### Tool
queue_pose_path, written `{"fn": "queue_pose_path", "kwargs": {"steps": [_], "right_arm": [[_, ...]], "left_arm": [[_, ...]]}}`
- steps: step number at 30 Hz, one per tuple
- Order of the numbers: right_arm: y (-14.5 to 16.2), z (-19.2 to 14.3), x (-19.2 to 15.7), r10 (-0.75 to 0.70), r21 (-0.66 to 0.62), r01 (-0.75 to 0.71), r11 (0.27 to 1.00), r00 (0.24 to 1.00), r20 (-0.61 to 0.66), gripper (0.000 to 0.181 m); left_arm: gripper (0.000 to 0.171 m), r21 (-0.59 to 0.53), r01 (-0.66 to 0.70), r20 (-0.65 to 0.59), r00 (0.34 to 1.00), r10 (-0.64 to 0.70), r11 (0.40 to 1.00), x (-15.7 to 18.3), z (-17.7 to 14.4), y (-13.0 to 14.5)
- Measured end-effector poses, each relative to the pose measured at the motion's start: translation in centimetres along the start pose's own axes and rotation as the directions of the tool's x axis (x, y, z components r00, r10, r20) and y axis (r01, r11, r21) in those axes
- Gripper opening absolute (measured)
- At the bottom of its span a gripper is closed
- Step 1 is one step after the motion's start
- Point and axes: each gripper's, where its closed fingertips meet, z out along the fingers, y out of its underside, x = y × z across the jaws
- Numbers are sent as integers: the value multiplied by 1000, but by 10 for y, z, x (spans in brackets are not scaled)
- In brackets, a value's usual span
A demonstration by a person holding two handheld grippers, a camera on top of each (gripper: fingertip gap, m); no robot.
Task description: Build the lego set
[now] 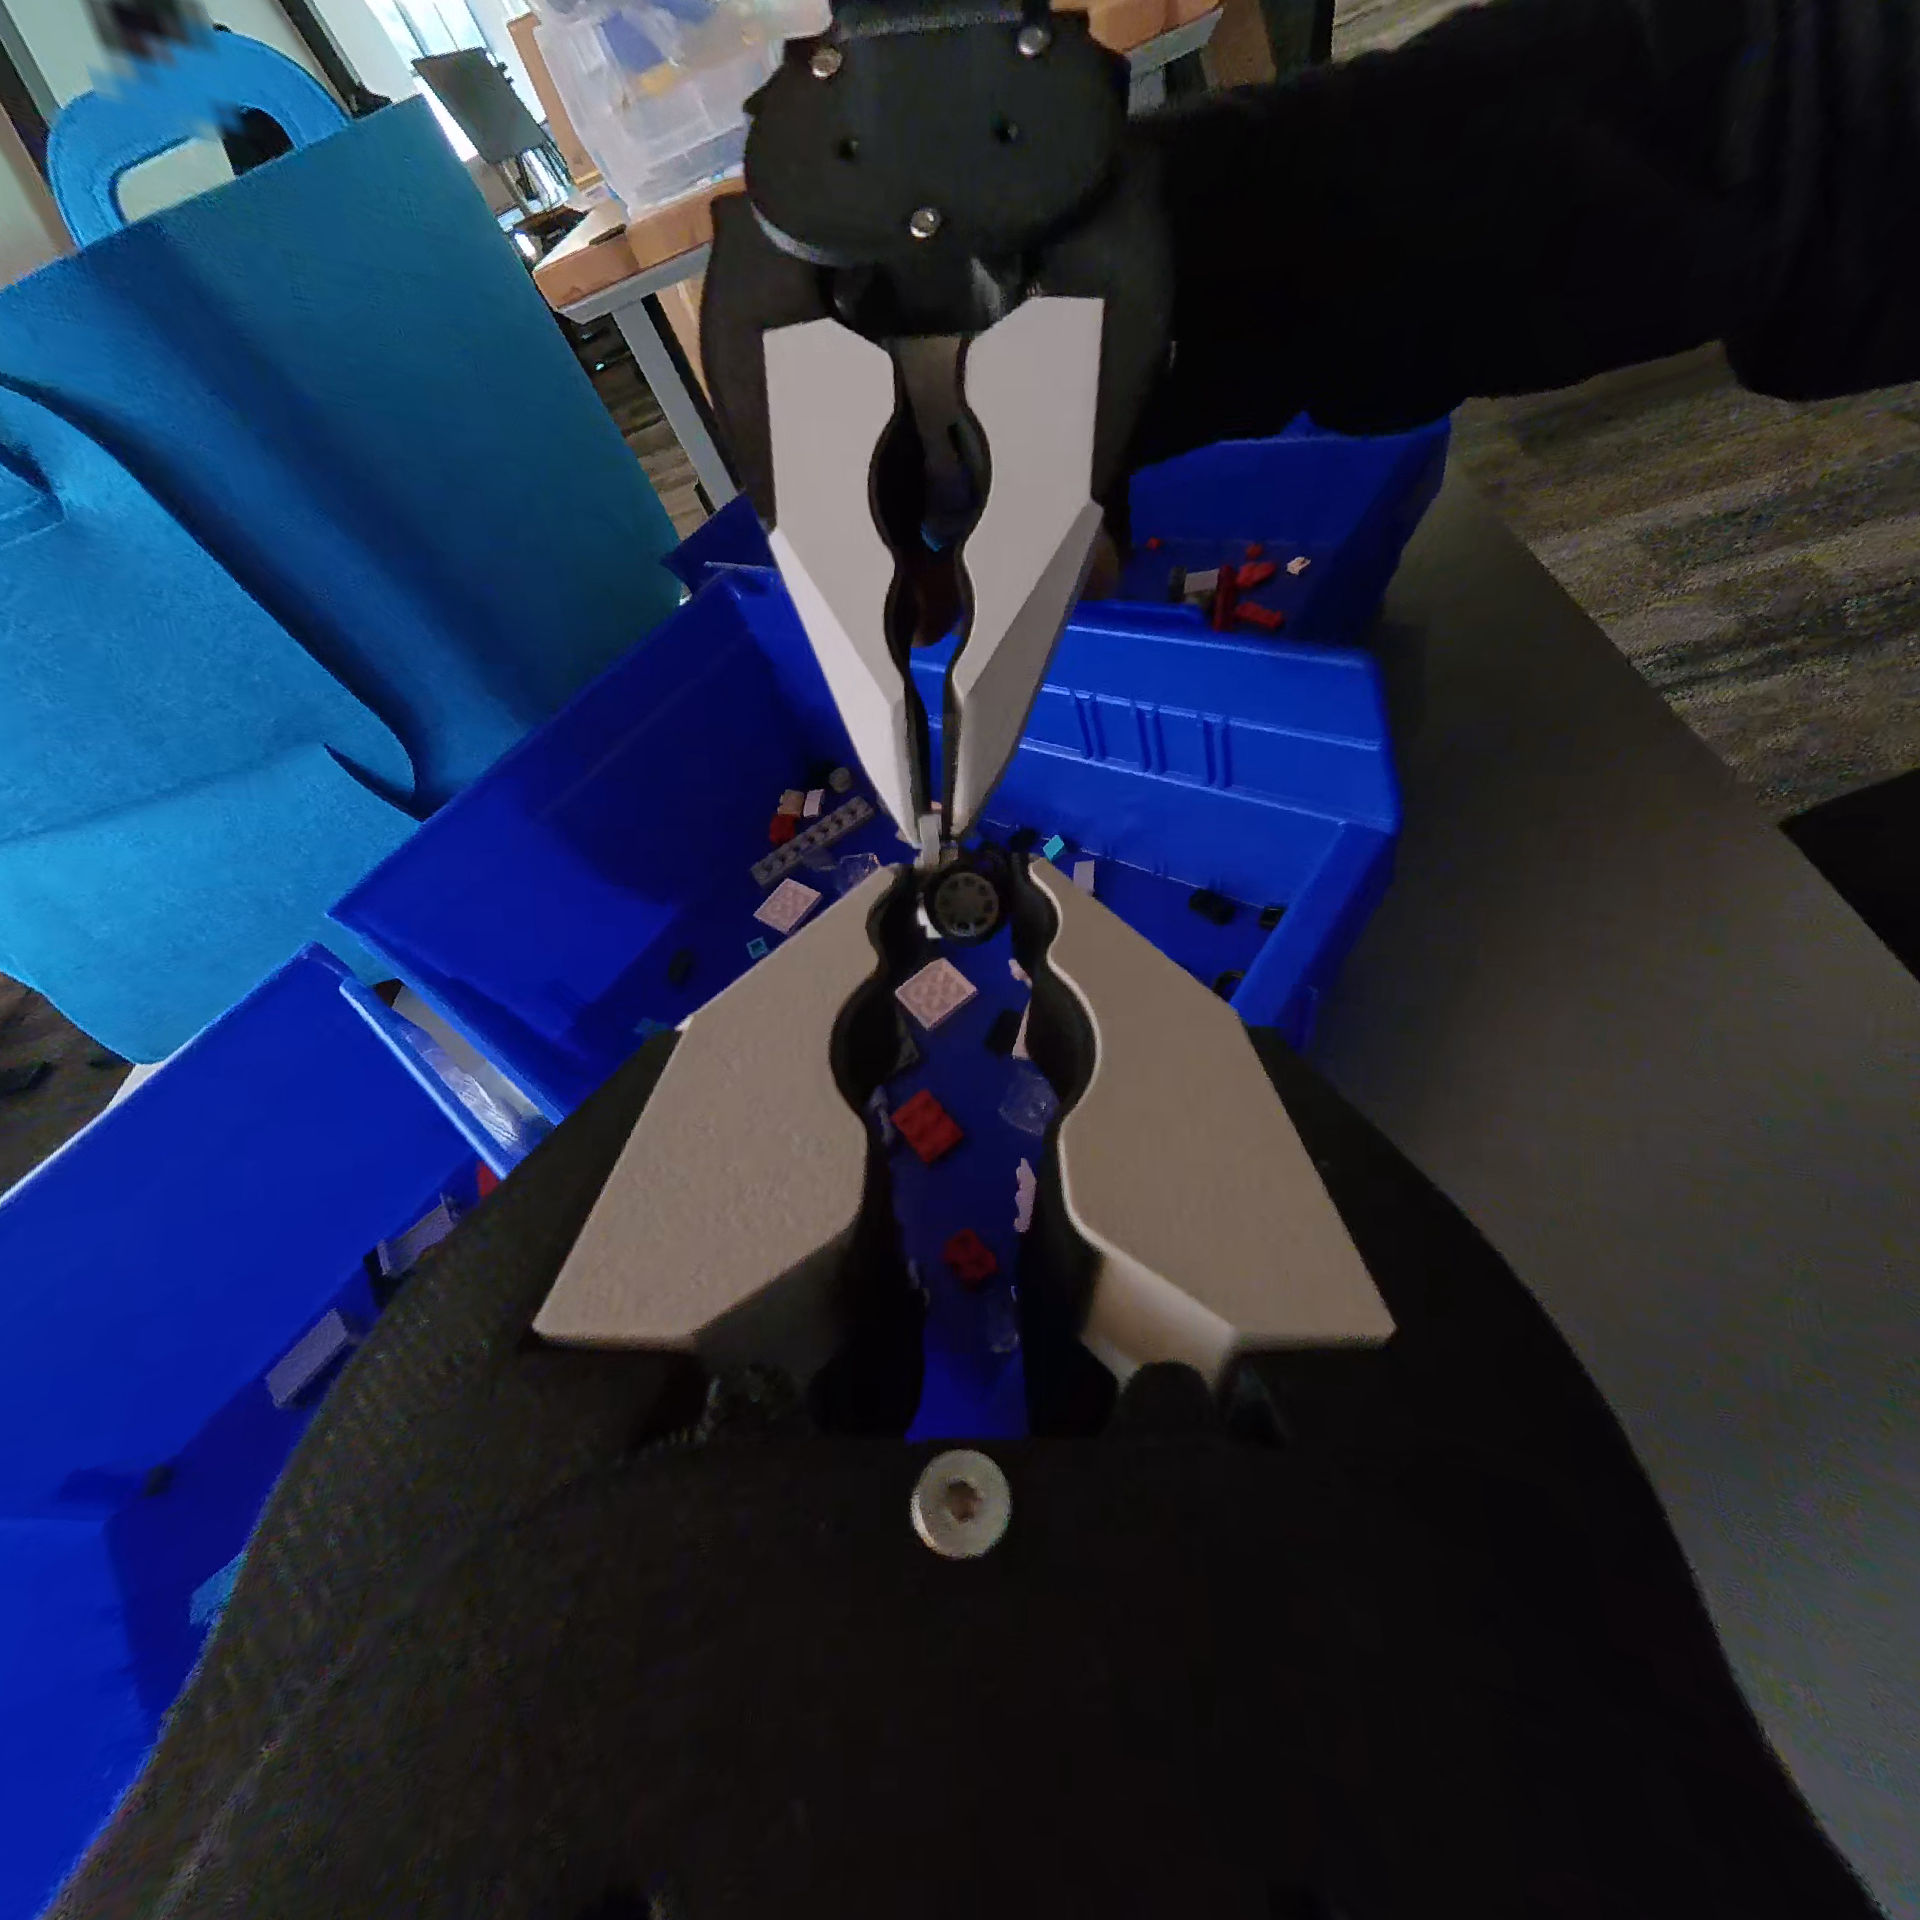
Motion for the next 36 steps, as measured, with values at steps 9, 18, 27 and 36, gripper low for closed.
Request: {"fn": "queue_pose_path", "kwargs": {"steps": [9, 18, 27, 36], "right_arm": [[-8, -3, 0, -77, 47, 79, 996, 995, -60, 5], [-9, -2, -3, -101, 61, 106, 993, 992, -72, 5], [-5, -1, -7, -25, 45, 25, 999, 1000, -1, 8], [-2, 3, -11, 33, 5, -33, 999, 997, 71, 5]], "left_arm": [[24, -7, 34, 3, 999, -34, 999, -1, 1, 0], [16, -10, -8, -13, 1000, 8, 1000, 4, -1, -3], [15, -33, -65, -28, 998, 64, 997, 10, 2, 3], [15, -61, -118, -37, 993, 116, 991, 13, 6, 8]]}}
